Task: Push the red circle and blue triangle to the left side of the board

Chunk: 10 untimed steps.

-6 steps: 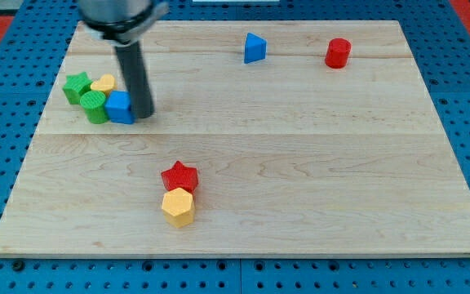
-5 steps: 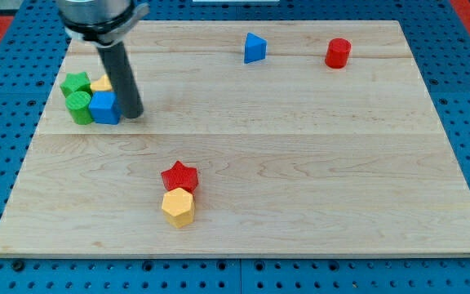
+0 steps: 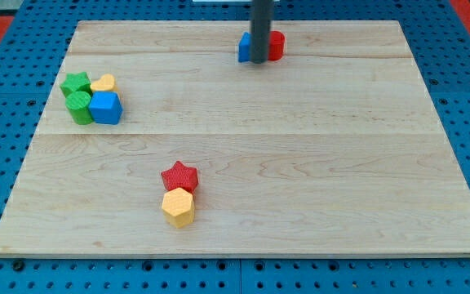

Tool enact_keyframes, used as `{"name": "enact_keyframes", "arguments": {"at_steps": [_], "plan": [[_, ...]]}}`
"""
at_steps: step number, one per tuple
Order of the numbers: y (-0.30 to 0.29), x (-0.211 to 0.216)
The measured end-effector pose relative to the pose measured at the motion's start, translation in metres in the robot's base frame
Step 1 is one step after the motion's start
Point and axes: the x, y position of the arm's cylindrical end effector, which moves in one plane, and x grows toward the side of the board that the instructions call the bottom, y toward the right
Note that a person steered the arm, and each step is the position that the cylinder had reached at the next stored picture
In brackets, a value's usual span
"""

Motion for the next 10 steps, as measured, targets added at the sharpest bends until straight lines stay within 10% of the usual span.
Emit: {"name": "enact_keyframes", "arguments": {"at_steps": [2, 4, 6, 8, 10], "plan": [[0.104, 0.023], [0.064, -0.034], [-0.131, -0.019], [-0.131, -0.025], [-0.143, 0.072]]}}
